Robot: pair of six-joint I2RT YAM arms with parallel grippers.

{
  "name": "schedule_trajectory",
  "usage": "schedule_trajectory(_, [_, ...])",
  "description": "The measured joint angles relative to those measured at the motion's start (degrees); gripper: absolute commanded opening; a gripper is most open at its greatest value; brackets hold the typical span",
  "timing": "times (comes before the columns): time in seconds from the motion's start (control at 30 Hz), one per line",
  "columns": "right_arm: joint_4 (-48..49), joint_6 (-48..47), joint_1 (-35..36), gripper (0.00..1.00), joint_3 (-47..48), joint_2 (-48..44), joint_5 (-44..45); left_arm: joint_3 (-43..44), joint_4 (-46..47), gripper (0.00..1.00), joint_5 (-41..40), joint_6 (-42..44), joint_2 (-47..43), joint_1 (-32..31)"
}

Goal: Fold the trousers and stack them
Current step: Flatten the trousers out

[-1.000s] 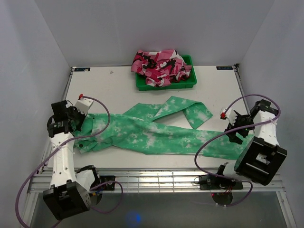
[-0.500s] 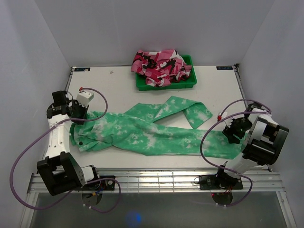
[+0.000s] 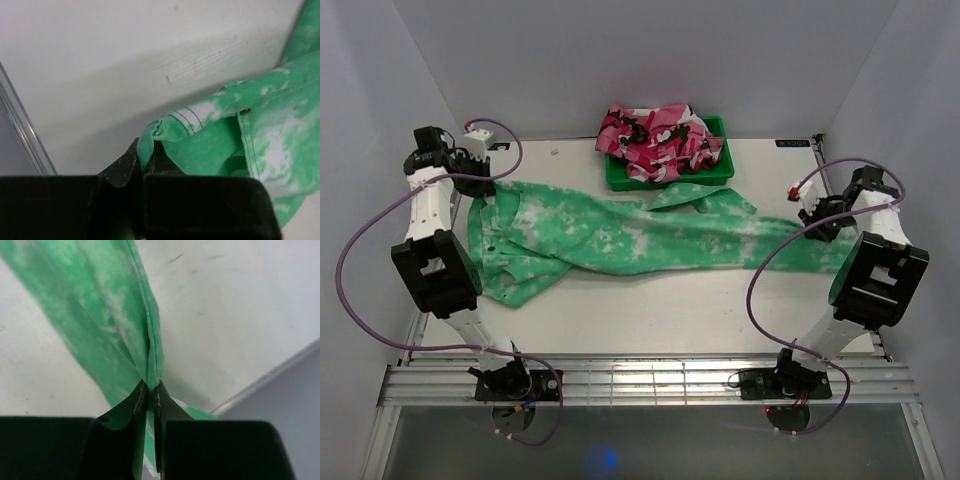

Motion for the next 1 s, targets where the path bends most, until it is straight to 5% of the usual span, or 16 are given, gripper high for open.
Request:
schedule_trajectory(0.13, [-1.77,-0.44,-1.44,0.08,7.82,-4.24,-5.75,6.67,-1.14,0.00,5.33,0.04,-0.76,0.66])
schedule_trajectory(0.23, [-5.35,-4.24,-3.65,0.08,7.87,-10.93,-8.31,3.15,-2.51,0.00,9.88,3.65,-7.10,2.89])
schedule_trajectory(0.53, [-10.95,-24.50,-10.99,0.08,-18.58,-29.35,-3.74,-33.59,-19.10,0.02,12.26,37.66,-43.30,13.40])
schedule_trajectory(0.6, [-11.15,-27.39,-12.74,0.22,-21.77,-28.28,-1.49,-40.50,-23.17,0.12,10.14,43.91,-47.23,14.16])
schedule_trajectory(0.63, [-11.32,-28.30,-13.44,0.47,-22.12,-27.61,-0.61,-43.15,-24.44,0.30,9.35,46.05,-48.17,14.40])
schedule_trajectory(0.73, [-11.26,-29.40,-14.78,0.87,-20.41,-25.83,0.55,-45.83,-27.21,0.52,8.20,48.81,-48.00,14.75])
schedule_trajectory(0.77, [-11.93,-29.27,-14.93,0.94,-18.73,-25.11,0.42,-45.51,-27.34,0.60,8.57,48.83,-48.02,14.82])
schedule_trajectory(0.93, [-15.43,-28.09,-14.80,0.96,-5.53,-21.92,-4.83,-36.83,-28.11,0.77,13.40,44.98,-47.15,14.99])
schedule_trajectory(0.97, [-16.11,-27.36,-14.43,0.95,-3.19,-21.59,-6.27,-34.32,-28.22,0.93,15.10,43.56,-46.73,14.99])
schedule_trajectory(1.0, [-16.70,-26.23,-13.92,0.94,-1.14,-21.31,-7.76,-31.82,-27.82,0.98,16.83,42.51,-46.27,14.99])
